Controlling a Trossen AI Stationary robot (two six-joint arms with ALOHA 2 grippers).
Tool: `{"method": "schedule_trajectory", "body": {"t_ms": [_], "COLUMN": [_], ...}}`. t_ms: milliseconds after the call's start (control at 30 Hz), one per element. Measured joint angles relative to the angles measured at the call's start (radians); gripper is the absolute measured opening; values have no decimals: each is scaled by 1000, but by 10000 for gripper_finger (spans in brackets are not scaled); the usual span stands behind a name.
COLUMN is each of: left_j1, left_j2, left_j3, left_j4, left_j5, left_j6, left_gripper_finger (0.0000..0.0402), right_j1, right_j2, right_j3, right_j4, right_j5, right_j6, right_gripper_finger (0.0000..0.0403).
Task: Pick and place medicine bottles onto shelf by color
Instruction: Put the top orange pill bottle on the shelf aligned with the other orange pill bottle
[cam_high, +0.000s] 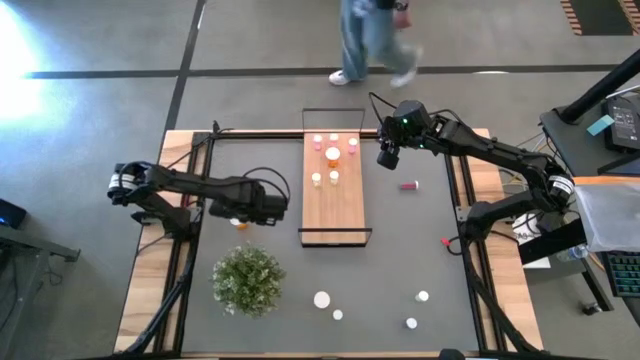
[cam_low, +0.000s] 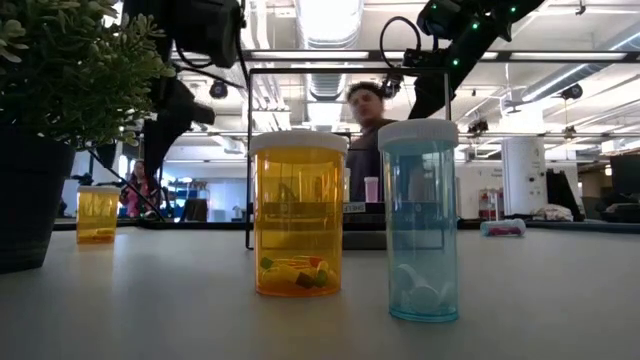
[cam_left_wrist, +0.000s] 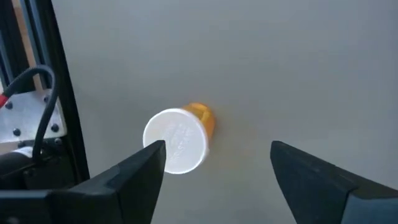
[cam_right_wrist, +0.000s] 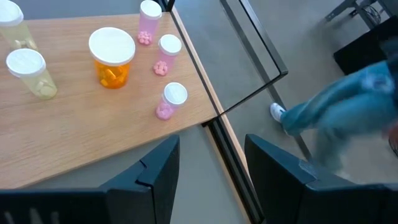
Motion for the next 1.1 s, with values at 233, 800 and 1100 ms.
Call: {"method": "schedule_trajectory", "body": {"t_ms": [233, 800, 1100], "left_j1": [-23, -42, -42], "left_j2": [0, 1, 1], "left_j3": [-60, -195, -196], "left_j4": [26, 110, 121], "left_j5": [22, 24, 12], "left_j6": [-72, -50, 1], "left_gripper_finger": [275, 274, 274], "right_j1": [0, 0, 0], "right_j2": [0, 0, 0], "right_j3": [0, 0, 0], "right_j4": [0, 0, 0], "right_j5": [0, 0, 0], "right_j6": [0, 0, 0], "right_gripper_finger": [171, 171, 171]}}
